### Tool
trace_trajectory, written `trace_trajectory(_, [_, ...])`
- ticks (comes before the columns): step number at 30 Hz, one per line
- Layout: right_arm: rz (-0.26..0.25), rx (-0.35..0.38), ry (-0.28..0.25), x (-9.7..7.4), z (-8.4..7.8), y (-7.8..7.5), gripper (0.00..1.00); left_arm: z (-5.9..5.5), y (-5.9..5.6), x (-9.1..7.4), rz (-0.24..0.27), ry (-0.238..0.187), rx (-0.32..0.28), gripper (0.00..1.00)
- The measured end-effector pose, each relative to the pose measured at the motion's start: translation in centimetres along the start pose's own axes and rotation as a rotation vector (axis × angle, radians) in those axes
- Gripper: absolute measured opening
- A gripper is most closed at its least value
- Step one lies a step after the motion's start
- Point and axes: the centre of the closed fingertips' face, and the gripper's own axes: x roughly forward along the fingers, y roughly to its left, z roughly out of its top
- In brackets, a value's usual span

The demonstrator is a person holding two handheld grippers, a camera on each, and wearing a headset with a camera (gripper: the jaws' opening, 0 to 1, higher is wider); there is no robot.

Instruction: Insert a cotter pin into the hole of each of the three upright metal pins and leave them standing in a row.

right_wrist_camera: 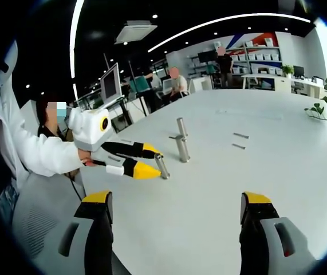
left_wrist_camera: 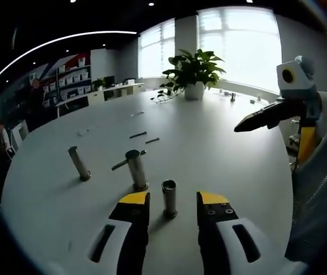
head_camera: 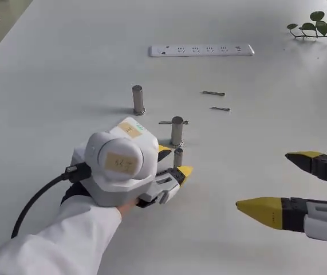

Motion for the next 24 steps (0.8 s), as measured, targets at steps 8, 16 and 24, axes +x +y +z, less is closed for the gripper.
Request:
trace_trajectory(8, [-0.002,-0.012,0.013,-0.2,0.0,-0.3,0.90,3.1,-0.7,-3.0,-0.128,-0.098,0.018,0.49])
trace_trajectory(16, [-0.013,-0.041,0.024,-0.9,0.4,-0.9,0.90,0.8,0.4,-5.1,-0.152,-0.033,-0.007,0.82])
trace_trajectory(24, [-0.065,-0.084,0.035,-2.0,1.5,-2.7,0.88,-0.5,0.9,-6.5,-0.124,-0.015,-0.083,0.98])
